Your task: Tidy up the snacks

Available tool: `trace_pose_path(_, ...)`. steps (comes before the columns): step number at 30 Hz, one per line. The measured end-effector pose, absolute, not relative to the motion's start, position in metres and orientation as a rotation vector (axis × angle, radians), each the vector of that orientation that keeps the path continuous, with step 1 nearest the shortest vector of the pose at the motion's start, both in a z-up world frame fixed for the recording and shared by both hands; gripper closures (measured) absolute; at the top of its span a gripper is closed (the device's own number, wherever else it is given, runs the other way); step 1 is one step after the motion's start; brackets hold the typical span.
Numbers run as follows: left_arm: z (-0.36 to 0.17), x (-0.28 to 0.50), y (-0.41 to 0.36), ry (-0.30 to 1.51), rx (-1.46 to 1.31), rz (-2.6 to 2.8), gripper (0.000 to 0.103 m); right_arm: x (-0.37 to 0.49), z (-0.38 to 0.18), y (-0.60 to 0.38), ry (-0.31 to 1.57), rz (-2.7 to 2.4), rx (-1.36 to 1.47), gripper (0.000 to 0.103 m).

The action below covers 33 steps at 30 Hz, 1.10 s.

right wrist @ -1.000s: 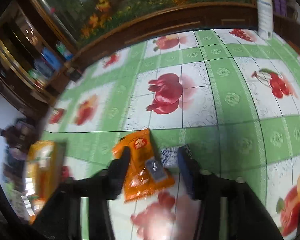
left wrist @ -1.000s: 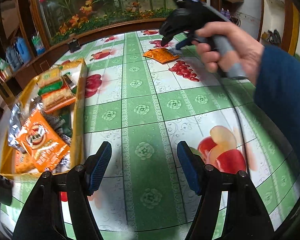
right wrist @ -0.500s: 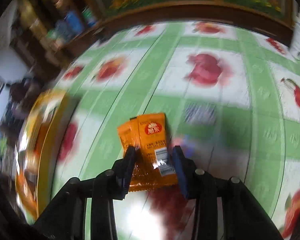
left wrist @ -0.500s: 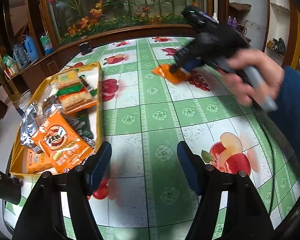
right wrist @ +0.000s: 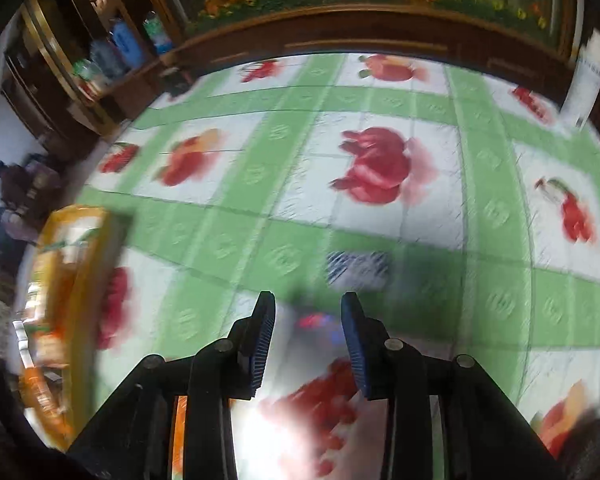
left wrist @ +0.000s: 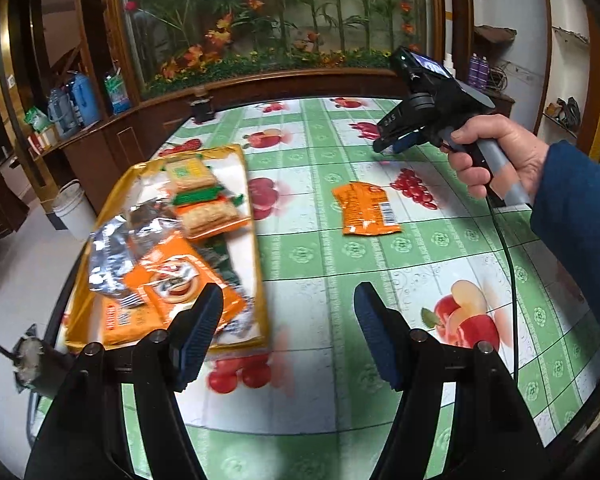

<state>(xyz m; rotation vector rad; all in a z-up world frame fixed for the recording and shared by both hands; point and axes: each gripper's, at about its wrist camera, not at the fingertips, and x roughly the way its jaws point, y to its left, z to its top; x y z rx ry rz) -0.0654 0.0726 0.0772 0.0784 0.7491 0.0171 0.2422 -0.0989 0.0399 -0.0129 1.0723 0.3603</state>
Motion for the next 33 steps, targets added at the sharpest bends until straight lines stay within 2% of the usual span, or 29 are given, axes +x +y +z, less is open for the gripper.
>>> trace_pose_path(4, 0.084, -0.074, 0.084, 0.736, 0.078, 0.045, 0.036, 0.259, 0.050, -0.114, 1.057, 0.352, 0.053, 0.072)
trace_pose_path(6, 0.088, -0.080, 0.092, 0.727, 0.065, 0.058, 0.036, 0.264, 0.055, -0.114, 1.046, 0.348, 0.035, 0.082)
trace_pose_path(7, 0.090, -0.082, 0.095, 0.726, 0.060, 0.061, 0.036, 0.269, 0.055, -0.113, 1.042, 0.313, 0.005, 0.082)
trace_pose_path(10, 0.097, -0.092, 0.106, 0.716, 0.045, 0.081, 0.036, 0.288, 0.041, -0.114, 1.072, 0.260, 0.012, 0.084)
trace_pose_path(12, 0.102, -0.100, 0.112, 0.703, 0.049, 0.095, 0.036, 0.295, 0.027, -0.112, 1.107, 0.245, 0.009, 0.089)
trace_pose_path(17, 0.108, -0.106, 0.123, 0.677, 0.025, 0.096, 0.036, 0.256, 0.030, -0.108, 1.127, 0.266, -0.043, 0.088)
trace_pose_path(20, 0.108, -0.102, 0.123, 0.672, 0.007, 0.072, 0.036, 0.204, 0.030, -0.104, 1.151, 0.363, -0.090, 0.087)
trace_pose_path(23, 0.104, -0.098, 0.115, 0.674, 0.012, 0.049, 0.036, 0.144, 0.038, -0.115, 1.177, 0.493, -0.010, 0.087)
trace_pose_path(28, 0.098, -0.089, 0.094, 0.707, 0.000, -0.004, 0.036, 0.087, 0.075, -0.161, 0.967, 0.569, 0.214, 0.082)
trace_pose_path(33, 0.100, -0.055, 0.074, 0.768, -0.031, -0.063, 0.036, 0.079, 0.067, -0.174, 0.963, 0.588, 0.283, 0.080)
